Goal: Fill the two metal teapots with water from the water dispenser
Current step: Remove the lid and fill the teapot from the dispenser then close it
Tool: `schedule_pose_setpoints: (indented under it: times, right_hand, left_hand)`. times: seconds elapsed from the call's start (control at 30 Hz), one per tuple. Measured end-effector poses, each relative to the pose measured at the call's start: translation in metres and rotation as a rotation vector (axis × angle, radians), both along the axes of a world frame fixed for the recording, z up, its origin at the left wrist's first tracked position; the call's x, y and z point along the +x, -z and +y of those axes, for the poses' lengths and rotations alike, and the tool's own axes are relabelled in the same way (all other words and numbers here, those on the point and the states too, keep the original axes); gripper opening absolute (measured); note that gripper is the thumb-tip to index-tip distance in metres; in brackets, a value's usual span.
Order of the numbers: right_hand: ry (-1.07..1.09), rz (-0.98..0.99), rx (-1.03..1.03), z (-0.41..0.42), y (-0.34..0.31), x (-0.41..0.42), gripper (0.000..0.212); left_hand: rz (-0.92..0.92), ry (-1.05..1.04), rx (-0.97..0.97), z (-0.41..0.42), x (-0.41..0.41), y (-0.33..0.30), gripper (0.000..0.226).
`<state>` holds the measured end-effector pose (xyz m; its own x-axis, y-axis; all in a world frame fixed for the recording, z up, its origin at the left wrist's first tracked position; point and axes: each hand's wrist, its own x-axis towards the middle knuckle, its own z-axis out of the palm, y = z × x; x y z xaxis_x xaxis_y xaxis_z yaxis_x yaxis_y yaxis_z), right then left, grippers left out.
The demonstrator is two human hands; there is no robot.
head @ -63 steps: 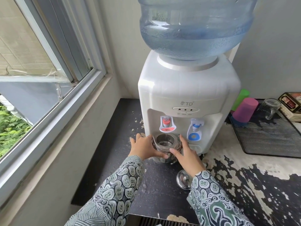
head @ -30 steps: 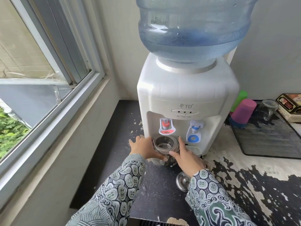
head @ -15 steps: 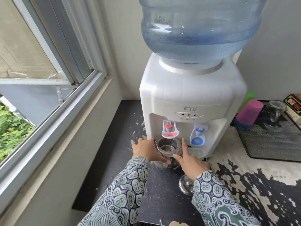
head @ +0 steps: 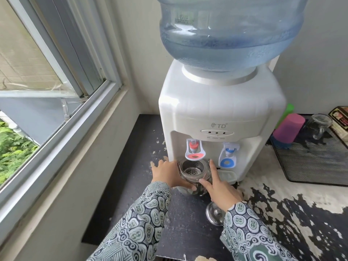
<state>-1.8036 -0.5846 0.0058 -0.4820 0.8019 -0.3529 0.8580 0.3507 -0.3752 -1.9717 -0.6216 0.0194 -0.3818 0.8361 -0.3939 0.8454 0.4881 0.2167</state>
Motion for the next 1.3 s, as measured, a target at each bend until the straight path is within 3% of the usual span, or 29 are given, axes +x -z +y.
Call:
schedule_pose_setpoints:
  times: [0.13, 0.27, 0.4, 0.7, 0.9, 1.07, 1.23, 1.3]
  right_hand:
    - [0.051, 0.124, -0.118, 0.007, -0.011, 0.008, 0.066]
    - [0.188, 0.649, -0.220, 0.004, -0.038, 0.002, 0.034]
    - [0.218, 0.900, -0.228, -0.001, -0.060, -0.012, 0.029]
    - [0.249, 0.834, -0.211, 0.016, -0.062, -0.020, 0.037]
    - [0.252, 0.864, -0.224, 0.008, -0.059, -0.019, 0.028]
    - [0.214, 0.694, -0.041, 0.008, -0.025, -0.024, 0.028]
    - [0.204, 0.482, 0.223, 0.015, -0.005, -0.032, 0.006]
    - [0.179, 0.478, 0.312, 0.010, 0.003, -0.031, 0.023]
  left_hand:
    - [0.008, -0.001, -0.004, 0.000, 0.000, 0.003, 0.108]
    - [0.008, -0.018, 0.008, 0.002, -0.003, 0.009, 0.110]
    - [0.025, -0.007, 0.001, 0.006, -0.005, 0.014, 0.112]
    - [0.035, -0.012, -0.006, 0.007, -0.005, 0.016, 0.113]
    - [0.032, -0.005, -0.009, 0.007, -0.005, 0.016, 0.109]
    - [0.018, -0.002, 0.003, 0.005, -0.004, 0.013, 0.097]
    - [0.010, -0.002, 0.023, 0.002, -0.004, 0.013, 0.098]
    - [-0.004, -0.009, 0.028, 0.000, -0.003, 0.012, 0.098]
